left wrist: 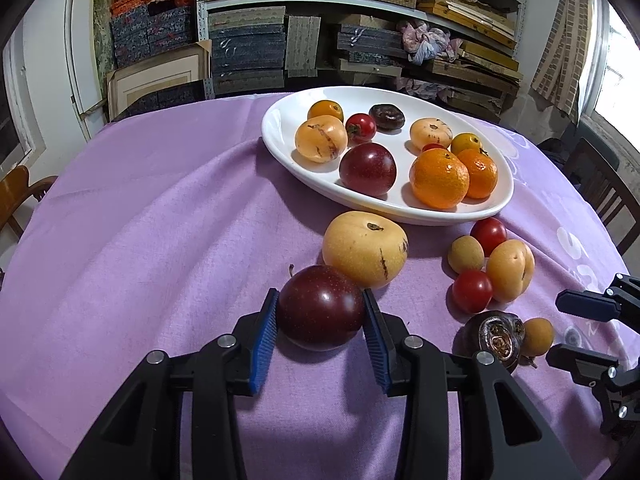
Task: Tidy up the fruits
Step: 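Grasp the dark red plum with the left tool while the right tool grasps the small loquat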
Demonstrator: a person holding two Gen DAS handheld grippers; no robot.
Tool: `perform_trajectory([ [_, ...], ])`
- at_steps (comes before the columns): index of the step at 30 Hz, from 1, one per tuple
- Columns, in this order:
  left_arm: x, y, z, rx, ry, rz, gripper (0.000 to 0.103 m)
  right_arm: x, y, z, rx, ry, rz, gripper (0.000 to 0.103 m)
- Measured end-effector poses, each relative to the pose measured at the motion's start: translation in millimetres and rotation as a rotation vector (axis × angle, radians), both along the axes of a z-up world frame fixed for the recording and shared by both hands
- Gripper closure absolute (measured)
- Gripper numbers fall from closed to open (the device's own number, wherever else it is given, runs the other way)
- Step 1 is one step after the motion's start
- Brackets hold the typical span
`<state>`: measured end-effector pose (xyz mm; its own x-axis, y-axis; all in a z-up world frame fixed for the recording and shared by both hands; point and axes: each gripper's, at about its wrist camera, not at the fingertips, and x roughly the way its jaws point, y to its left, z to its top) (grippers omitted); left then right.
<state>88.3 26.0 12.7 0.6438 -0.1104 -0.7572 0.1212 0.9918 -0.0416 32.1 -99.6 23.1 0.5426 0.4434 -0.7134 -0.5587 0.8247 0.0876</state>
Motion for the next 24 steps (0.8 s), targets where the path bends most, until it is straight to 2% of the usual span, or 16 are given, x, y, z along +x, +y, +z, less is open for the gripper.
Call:
perform_trajectory([
  [3,-1,-3,0,0.007,-0.002,-0.010,0.062,1,6,-5,-0.028,0.014,0.010,0.066],
  [6,-1,-3,-1,0.007,0.001,-0.015,0.062,6,9,-9,-0.041,0.028,0.019,0.076],
  [13,-1,-6,-2,0.008,0.001,-0.032,0.062,9,15,-17,-0.071,0.046,0.025,0.077],
  [24,3,-6,-3,0.004,0.006,-0.028,0.062,10,4,-7,-0.016,0.038,-0.007,0.077],
])
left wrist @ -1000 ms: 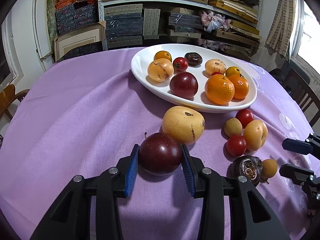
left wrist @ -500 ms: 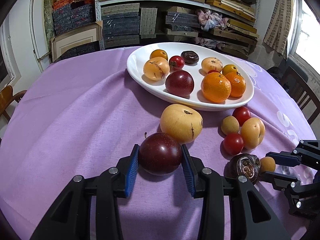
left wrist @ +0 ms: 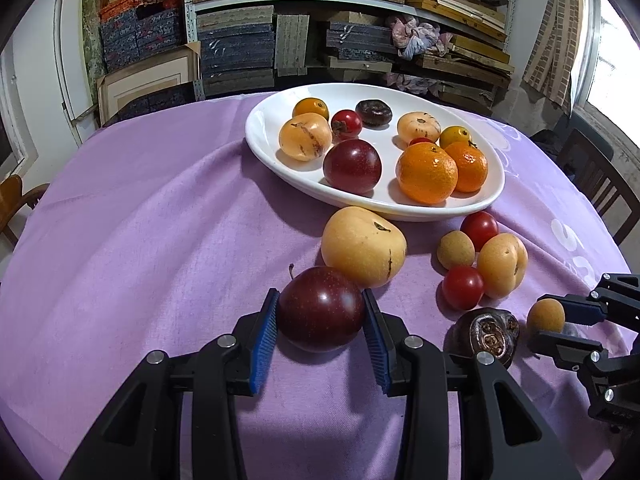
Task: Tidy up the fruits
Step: 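Grasp the dark red plum with the left tool while the right tool grasps the small loquat, then release the plum on the plate with the left tool while the right tool releases the loquat there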
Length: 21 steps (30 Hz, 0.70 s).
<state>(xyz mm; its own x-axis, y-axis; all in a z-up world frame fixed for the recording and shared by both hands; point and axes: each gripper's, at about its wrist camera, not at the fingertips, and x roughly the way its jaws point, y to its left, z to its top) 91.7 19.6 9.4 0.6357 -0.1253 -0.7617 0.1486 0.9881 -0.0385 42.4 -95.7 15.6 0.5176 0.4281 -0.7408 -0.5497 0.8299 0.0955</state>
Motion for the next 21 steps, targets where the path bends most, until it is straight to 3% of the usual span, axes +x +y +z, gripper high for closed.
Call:
perform_trajectory([
  [5,-1,2,4,0.000,-0.022,0.006,0.062,-1,0,1,0.002,-0.001,-0.006,0.077],
  [9,-6,6,28,-0.058,-0.067,-0.007,0.062,-2,-14,18,0.058,-0.047,-0.047,0.077],
  [12,9,-5,53,0.010,-0.098,-0.030,0.062,16,-24,43,0.080,-0.079,-0.090,0.077],
  [17,61,-25,79,0.035,-0.103,-0.055,0.062,68,-19,79,0.053,-0.119,-0.140,0.077],
  [21,109,-37,73,0.021,-0.051,-0.053,0.062,112,5,76,-0.001,-0.102,-0.130,0.077],
])
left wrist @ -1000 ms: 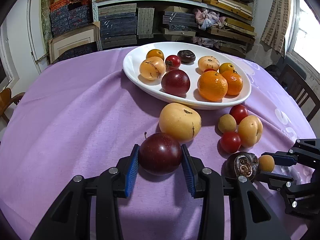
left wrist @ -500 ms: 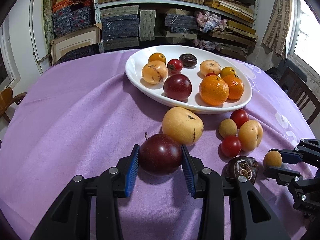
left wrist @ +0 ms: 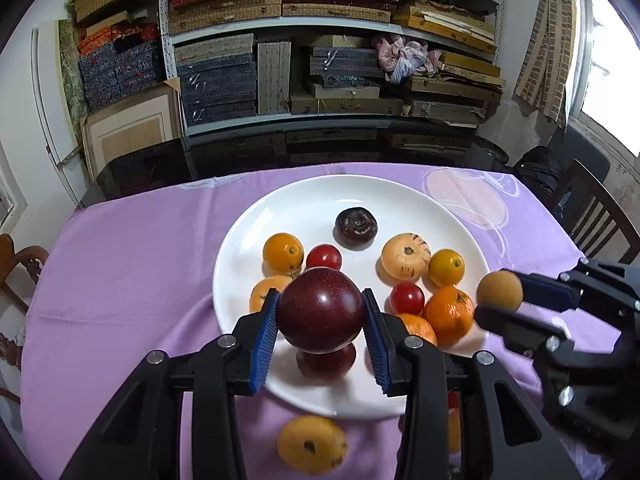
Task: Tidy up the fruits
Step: 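Release the plum on the plate with the left tool while the right tool releases the loquat there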
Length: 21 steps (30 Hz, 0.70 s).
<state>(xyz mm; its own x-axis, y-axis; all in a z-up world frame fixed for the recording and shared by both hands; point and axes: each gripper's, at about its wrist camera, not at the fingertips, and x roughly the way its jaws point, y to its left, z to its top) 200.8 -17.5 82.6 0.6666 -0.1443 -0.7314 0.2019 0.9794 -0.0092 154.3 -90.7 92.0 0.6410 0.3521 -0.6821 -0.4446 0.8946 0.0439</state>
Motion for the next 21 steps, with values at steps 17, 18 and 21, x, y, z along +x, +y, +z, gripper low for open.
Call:
perform_trajectory([
  [17,54,2,-21,-0.009,0.051,0.035,0.042,69,32,-36,-0.068,0.023,0.005,0.050],
  [18,49,4,-17,-0.011,0.040,0.041,0.039,64,27,-33,-0.058,0.014,-0.004,0.050],
  [21,22,19,-1,-0.006,0.002,0.049,0.037,42,6,-17,-0.010,-0.023,-0.030,0.046],
])
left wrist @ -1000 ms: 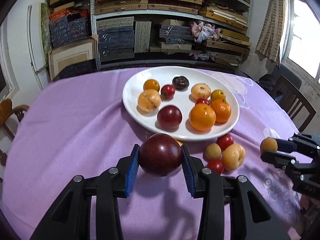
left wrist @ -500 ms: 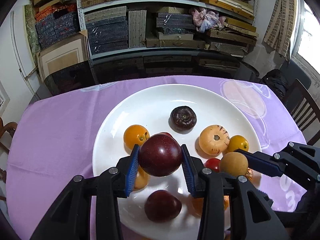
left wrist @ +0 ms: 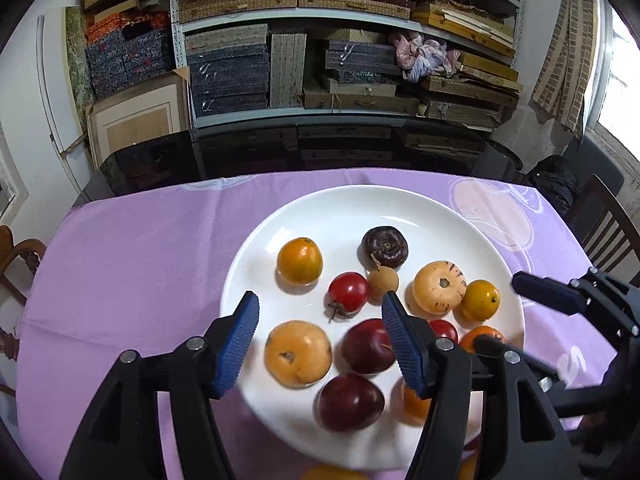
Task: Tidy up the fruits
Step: 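Release the plum on the plate with the left tool while the right tool releases the loquat there, then move both open tools back toward the large yellow pears beside the plate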
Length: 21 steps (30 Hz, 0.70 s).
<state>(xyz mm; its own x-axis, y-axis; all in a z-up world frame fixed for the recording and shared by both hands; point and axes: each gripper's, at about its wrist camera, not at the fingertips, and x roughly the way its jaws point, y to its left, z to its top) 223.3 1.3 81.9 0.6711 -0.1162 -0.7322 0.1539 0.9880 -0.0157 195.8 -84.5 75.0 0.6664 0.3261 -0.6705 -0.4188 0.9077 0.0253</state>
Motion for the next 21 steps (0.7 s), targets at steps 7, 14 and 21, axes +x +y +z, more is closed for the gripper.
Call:
perform_trajectory([
  [7,-82,28,-5,0.030,-0.048,0.052,0.022,-100,-64,14,0.131,-0.137,-0.100,0.008],
  [14,-125,19,-26,0.078,-0.110,0.105,0.011,-132,-94,-20,0.188,-0.105,-0.171,0.006],
  [21,-120,9,-38,0.103,-0.108,0.123,0.011,-133,-97,-23,0.192,-0.106,-0.173,0.005],
])
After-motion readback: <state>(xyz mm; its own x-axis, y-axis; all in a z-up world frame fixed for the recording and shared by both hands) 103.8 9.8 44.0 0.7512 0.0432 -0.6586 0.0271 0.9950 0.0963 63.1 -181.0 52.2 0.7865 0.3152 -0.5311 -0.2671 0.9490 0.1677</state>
